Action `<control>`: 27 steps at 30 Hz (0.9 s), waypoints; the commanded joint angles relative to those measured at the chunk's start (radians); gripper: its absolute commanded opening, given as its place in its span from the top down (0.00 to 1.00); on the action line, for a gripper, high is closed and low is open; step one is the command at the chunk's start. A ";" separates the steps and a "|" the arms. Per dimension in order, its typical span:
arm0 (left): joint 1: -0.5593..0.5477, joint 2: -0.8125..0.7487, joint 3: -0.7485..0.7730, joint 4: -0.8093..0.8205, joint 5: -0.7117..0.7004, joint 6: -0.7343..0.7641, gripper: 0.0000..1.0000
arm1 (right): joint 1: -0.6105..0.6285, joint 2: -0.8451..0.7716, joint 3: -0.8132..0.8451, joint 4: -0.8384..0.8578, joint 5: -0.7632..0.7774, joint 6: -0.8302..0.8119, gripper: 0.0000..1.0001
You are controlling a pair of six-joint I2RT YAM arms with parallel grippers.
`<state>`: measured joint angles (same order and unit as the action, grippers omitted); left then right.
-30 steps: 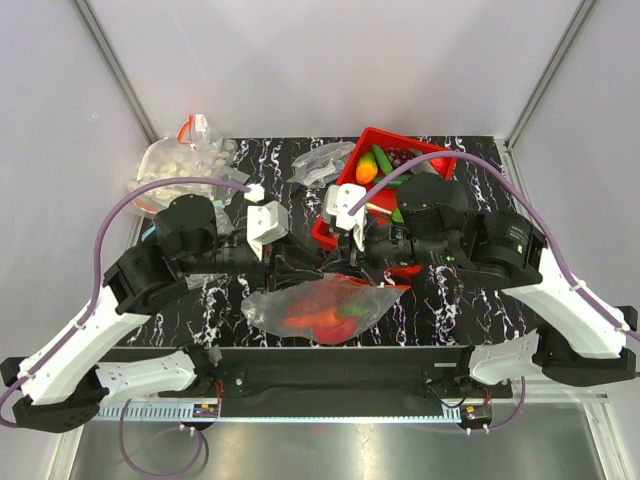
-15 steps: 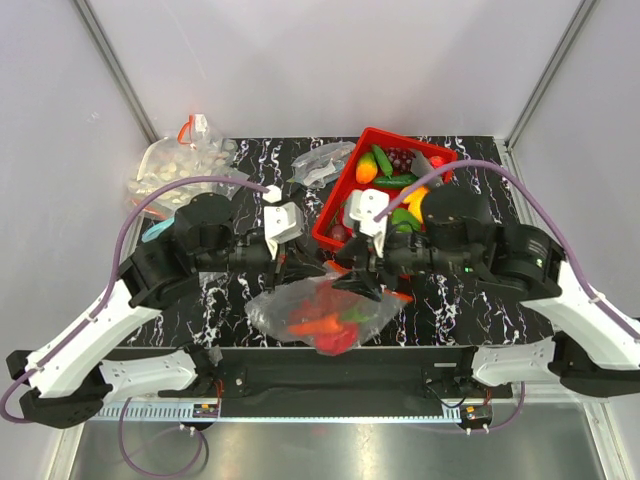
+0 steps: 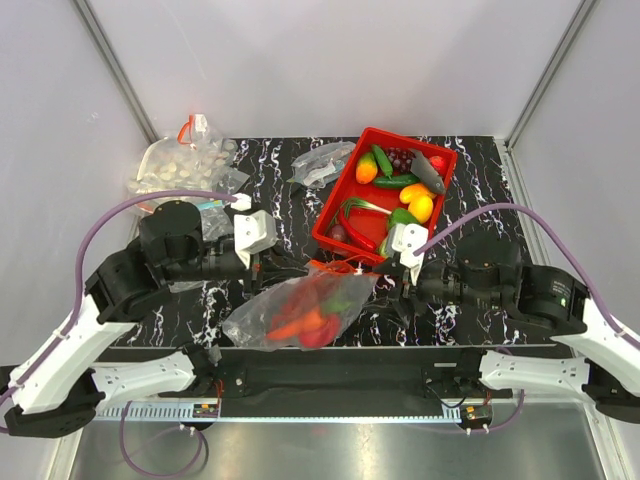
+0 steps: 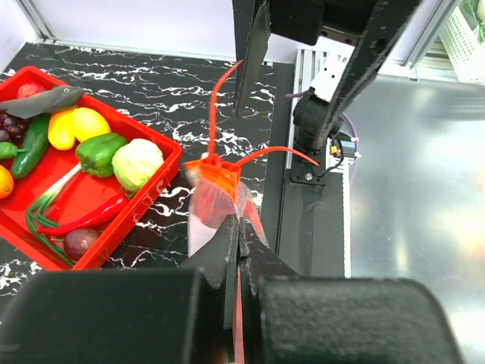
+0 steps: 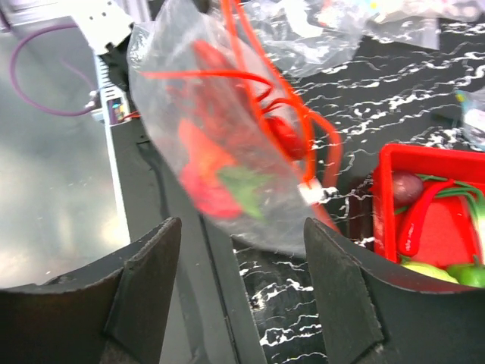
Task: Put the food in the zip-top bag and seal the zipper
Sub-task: Zip the zipper food storage bag at the center of the board.
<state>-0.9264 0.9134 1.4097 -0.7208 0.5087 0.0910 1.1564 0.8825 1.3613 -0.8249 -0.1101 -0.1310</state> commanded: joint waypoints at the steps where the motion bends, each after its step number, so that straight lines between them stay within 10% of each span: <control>1: 0.003 -0.018 0.078 0.034 0.007 0.029 1.00 | 0.000 0.012 -0.013 0.095 0.058 -0.021 0.29; 10: 0.004 -0.044 0.118 -0.008 0.030 0.041 1.00 | -0.001 0.081 -0.014 0.099 -0.008 -0.064 0.41; 16: 0.003 -0.064 0.127 -0.009 -0.002 0.041 1.00 | -0.003 0.084 -0.008 0.115 -0.111 -0.070 0.89; 27: 0.003 -0.054 0.113 0.000 -0.022 0.038 1.00 | -0.003 0.114 0.027 0.128 -0.201 -0.053 0.88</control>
<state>-0.9264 0.8593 1.4864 -0.7773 0.4999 0.1238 1.1561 0.9775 1.3430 -0.7456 -0.2653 -0.1867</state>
